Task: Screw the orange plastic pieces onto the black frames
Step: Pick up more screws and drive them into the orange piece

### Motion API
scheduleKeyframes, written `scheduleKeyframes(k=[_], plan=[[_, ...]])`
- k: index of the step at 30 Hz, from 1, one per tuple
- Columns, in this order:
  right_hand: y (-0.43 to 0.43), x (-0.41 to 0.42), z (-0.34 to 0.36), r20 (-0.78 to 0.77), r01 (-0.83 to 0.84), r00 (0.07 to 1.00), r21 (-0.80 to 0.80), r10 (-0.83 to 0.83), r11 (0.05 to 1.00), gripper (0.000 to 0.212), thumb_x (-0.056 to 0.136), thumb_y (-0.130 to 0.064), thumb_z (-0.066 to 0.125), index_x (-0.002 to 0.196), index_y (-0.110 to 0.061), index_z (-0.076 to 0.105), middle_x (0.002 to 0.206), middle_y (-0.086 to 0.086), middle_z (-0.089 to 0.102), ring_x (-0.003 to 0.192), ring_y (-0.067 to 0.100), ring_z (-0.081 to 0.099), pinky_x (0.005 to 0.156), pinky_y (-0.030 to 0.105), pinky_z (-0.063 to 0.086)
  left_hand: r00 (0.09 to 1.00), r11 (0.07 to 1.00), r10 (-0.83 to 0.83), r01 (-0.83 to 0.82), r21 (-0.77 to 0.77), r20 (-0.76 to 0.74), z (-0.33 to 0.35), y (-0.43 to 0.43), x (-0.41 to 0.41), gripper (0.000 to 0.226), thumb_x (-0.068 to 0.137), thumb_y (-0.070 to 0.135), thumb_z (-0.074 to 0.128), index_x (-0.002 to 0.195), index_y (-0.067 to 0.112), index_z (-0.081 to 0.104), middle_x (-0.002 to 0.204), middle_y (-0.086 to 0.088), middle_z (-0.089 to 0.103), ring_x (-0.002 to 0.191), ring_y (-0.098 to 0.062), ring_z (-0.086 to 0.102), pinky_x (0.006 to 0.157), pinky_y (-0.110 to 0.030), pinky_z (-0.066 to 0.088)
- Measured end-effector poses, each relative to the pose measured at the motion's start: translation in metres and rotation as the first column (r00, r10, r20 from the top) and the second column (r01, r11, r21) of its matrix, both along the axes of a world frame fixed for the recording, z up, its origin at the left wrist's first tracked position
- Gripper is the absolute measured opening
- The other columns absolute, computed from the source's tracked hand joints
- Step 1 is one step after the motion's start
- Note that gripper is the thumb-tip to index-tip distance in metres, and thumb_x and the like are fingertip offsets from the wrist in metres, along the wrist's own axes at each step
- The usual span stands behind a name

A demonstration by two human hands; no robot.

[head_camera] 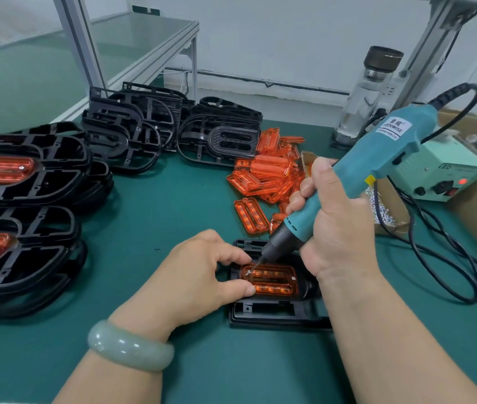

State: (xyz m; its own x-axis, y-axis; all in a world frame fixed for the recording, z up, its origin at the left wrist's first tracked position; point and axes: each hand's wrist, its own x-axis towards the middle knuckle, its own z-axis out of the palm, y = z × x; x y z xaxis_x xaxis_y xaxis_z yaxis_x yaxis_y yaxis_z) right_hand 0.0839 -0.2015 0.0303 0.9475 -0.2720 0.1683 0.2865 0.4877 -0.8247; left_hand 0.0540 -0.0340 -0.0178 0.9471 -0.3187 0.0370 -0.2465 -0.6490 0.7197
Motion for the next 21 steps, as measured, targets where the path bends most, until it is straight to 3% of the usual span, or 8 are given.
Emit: scheduleKeyframes(k=[5,14,21], plan=[[0.004,-0.003,0.005,0.037,-0.017,0.999,-0.072,0.020,0.997,0.010,0.082,-0.025,0.064,0.079,-0.021,0.055,0.056,-0.003,0.049,0.045,0.012,0.046,0.048,0.024,0.039,1.000,1.000,0.005,-0.005,-0.022,0.005,-0.001,0.000,0.000,0.035,0.063,0.044,0.082,0.095,0.046,0.067,0.086,0.013,0.052,0.076,0.009,0.047,0.067,-0.010,0.036],[0.014,-0.008,0.019,0.131,-0.126,0.977,-0.291,0.170,0.948,0.015,0.082,-0.017,0.062,0.093,-0.012,0.054,0.062,-0.002,0.050,0.046,0.018,0.046,0.050,0.026,0.042,1.000,1.000,0.012,-0.012,-0.003,0.005,0.000,0.000,0.000,0.032,0.063,0.047,0.081,0.091,0.050,0.066,0.086,0.014,0.052,0.076,0.004,0.048,0.067,-0.013,0.037],[0.011,-0.008,0.016,0.126,-0.112,0.982,-0.236,0.144,0.965,0.009,0.083,-0.015,0.061,0.089,-0.014,0.054,0.060,-0.003,0.050,0.044,0.016,0.046,0.048,0.025,0.041,1.000,1.000,0.018,-0.018,-0.010,0.006,0.001,-0.001,-0.001,0.036,0.063,0.045,0.081,0.097,0.045,0.068,0.087,0.015,0.052,0.076,0.005,0.049,0.069,-0.014,0.037]])
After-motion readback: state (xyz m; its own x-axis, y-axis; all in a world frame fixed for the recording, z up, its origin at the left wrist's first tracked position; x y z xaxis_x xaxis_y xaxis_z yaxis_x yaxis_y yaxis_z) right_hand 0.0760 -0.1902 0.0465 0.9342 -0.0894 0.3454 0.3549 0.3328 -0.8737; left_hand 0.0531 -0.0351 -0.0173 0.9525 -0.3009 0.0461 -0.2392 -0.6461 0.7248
